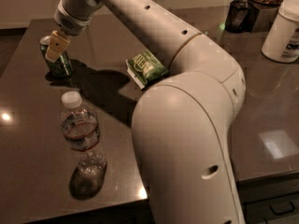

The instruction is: Move green can near water bottle

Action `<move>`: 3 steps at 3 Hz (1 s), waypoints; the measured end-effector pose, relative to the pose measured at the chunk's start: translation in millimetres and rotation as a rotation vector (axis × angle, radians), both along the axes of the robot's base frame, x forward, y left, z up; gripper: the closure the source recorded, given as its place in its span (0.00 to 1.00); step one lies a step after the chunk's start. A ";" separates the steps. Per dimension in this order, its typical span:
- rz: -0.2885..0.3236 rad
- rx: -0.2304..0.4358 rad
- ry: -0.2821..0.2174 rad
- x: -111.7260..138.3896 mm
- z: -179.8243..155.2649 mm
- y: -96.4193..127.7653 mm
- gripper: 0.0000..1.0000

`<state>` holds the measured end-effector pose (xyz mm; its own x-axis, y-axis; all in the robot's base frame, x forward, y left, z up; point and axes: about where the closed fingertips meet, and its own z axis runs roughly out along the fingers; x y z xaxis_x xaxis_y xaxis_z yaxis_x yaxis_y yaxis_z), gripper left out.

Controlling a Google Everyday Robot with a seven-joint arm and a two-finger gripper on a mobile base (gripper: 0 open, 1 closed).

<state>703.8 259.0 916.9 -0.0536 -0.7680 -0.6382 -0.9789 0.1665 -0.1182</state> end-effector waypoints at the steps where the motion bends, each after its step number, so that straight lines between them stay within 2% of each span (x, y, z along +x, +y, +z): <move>1: 0.008 0.002 0.015 7.2 -3.9 -2.3 0.51; 2: 0.017 0.022 0.014 10.8 0.7 -11.1 0.75; 3: 0.028 0.063 -0.011 1.3 18.2 -36.6 1.00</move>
Offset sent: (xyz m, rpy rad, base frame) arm 0.0176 -0.0310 0.0166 0.0576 0.0005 0.0216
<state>705.1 222.5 935.1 -0.0256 -0.7272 -0.6859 -0.9821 0.1465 -0.1187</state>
